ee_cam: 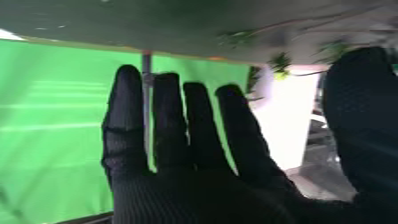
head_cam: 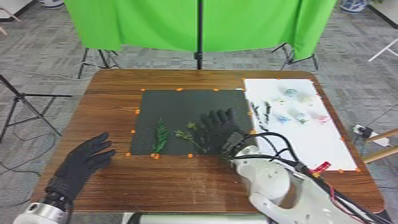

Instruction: Arrange flowers

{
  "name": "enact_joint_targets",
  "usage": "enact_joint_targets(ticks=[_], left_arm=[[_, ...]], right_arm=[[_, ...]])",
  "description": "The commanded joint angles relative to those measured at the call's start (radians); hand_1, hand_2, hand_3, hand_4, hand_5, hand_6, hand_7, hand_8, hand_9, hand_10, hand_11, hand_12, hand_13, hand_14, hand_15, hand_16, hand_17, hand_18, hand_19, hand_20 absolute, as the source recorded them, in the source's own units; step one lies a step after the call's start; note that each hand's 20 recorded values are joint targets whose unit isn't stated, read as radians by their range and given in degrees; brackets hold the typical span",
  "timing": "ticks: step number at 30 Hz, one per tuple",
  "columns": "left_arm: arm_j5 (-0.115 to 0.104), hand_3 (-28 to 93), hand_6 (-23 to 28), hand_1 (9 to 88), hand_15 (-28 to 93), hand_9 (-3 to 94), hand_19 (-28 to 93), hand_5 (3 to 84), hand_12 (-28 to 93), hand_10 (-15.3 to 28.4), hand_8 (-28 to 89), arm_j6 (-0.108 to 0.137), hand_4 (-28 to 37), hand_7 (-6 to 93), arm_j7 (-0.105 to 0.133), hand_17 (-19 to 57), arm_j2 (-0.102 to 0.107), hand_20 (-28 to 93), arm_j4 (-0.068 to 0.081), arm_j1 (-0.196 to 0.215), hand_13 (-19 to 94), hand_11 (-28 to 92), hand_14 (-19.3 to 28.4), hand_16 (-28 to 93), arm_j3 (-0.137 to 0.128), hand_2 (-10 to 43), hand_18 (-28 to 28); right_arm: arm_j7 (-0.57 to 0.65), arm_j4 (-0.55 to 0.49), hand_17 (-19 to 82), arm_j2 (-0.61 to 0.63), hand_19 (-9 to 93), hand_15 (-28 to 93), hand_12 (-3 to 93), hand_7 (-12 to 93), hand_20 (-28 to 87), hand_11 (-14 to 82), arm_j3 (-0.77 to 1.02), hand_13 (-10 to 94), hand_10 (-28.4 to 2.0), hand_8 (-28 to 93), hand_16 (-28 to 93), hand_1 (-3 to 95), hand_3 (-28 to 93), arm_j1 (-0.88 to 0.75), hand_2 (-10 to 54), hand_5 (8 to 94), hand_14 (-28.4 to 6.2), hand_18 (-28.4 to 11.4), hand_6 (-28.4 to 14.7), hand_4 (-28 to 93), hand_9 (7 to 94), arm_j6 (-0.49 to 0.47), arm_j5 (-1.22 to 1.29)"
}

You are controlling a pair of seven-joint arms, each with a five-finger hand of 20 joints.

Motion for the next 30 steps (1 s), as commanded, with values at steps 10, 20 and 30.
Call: enact_joint_targets(ticks=[10,20,30], left_arm=[[0.005,70,3.7,24.8,37,26.2,53,29.3,15,11.5,-11,-0.014,-28.3,20.1,-0.005,-8.9,-0.009,0,0.007,0.015,22,21,15.4,-3,-0.001,-0.5,22.1],[0.005,70,3.7,24.8,37,26.2,53,29.3,15,11.5,-11,-0.017,-28.3,20.1,-0.008,-8.9,-0.008,0,0.008,0.011,22,21,15.4,-3,0.001,-0.5,22.1],[0.005,70,3.8,24.8,37,26.2,53,29.3,15,11.4,-10,-0.020,-28.3,19.8,-0.012,-8.9,-0.006,0,0.009,0.009,22,21,15.3,-3,0.002,-0.5,22.2]], right_arm=[[0.015,0.008,2,0.025,62,51,23.9,34,32,30.9,0.036,16,-16.1,-14,11,19.8,87,-0.041,-9.5,19.7,-12.4,-21.6,-10.2,-28,19.8,-0.070,0.071],[0.020,0.035,1,-0.005,62,50,24.0,34,32,30.2,-0.014,16,-16.1,-14,12,19.8,87,-0.020,-9.5,19.7,-12.4,-21.5,-10.3,-28,19.7,-0.087,0.051],[0.030,0.031,1,-0.068,62,49,24.2,32,32,28.7,-0.052,15,-16.6,-13,12,19.8,86,0.010,-9.5,19.0,-12.8,-21.5,-10.6,-28,18.7,-0.168,0.052]])
